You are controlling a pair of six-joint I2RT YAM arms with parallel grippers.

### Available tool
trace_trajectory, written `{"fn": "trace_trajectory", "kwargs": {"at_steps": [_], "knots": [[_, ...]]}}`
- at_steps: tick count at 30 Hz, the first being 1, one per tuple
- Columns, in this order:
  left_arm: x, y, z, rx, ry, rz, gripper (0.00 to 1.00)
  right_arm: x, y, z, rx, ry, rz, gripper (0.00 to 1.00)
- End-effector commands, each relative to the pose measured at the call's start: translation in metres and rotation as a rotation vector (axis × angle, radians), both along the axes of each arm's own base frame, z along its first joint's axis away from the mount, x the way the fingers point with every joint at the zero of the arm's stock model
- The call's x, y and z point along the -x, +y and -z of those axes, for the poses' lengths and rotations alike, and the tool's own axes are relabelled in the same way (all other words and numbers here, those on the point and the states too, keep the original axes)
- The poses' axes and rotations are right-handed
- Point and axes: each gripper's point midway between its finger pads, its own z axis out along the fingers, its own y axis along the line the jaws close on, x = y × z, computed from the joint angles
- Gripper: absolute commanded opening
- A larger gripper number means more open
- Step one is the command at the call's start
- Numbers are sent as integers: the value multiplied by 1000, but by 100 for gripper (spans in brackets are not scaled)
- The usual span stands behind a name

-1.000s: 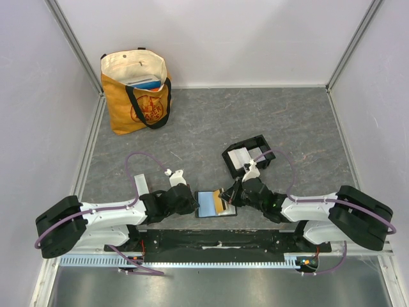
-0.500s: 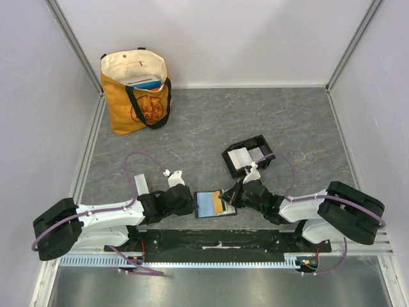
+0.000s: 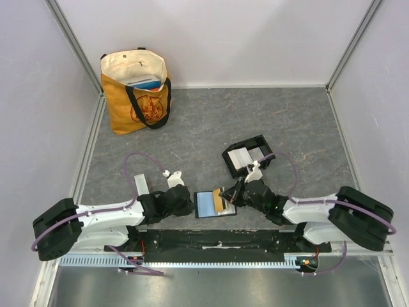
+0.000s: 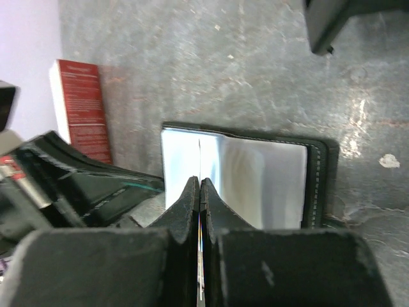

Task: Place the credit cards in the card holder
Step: Insert the credit card into the card holder.

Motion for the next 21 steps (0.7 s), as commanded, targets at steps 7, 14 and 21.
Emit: {"fn": "trace_trajectory", "kwargs": {"at_steps": [7, 14, 21], "knots": [[-5, -4, 0, -1, -18, 6, 2, -12, -24, -17, 46, -66, 102, 0], [-4, -5, 1, -4, -13, 10, 2, -9, -14, -5, 40, -37, 64, 0], [-4, -5, 2, -4, -13, 10, 2, -6, -6, 2, 11, -22, 35, 0]]}}
